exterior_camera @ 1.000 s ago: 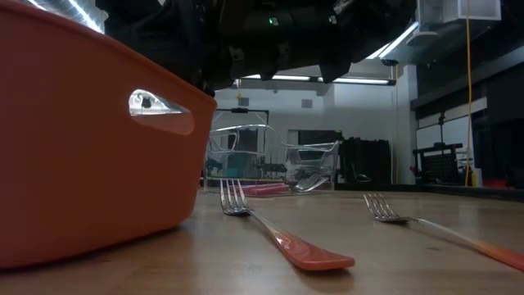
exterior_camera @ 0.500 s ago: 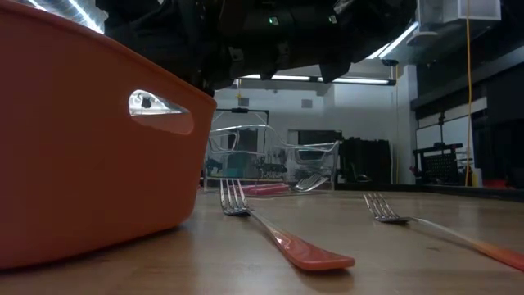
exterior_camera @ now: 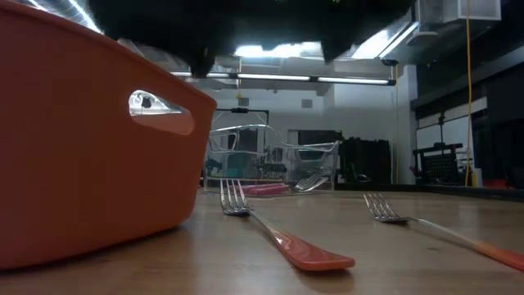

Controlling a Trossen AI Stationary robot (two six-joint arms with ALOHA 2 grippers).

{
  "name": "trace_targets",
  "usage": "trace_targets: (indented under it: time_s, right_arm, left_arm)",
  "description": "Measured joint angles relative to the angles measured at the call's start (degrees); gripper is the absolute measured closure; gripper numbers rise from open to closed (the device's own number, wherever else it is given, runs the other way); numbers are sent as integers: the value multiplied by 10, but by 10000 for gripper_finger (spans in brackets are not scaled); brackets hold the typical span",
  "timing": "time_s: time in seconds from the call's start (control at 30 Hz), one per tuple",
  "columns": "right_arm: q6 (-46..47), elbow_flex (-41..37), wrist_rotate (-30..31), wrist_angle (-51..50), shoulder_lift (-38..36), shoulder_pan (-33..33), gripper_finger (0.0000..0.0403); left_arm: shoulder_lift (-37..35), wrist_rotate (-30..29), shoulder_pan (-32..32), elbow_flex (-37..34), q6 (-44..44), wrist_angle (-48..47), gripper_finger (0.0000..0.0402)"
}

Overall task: Sort silverware by color (type)
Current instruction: Put the orange fork into the blue bin

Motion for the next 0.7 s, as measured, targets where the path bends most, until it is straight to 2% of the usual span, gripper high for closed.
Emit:
trace_targets:
  time_s: [0.1,0.37,0.5,0.7]
  right_arm:
    - [-45,0,-3,-63,-39,0,310]
    - [-225,0,13,-341,-164,0,310]
    - [-329,0,61,-469,-208,0,310]
    - [-398,1,150,-638,-233,0,310]
  left_arm:
    - [0,0,0,0,0,0,319]
    - [0,0,0,0,0,-2,319]
    - [0,0,0,0,0,-2,319]
    - [0,2,0,0,0,-2,319]
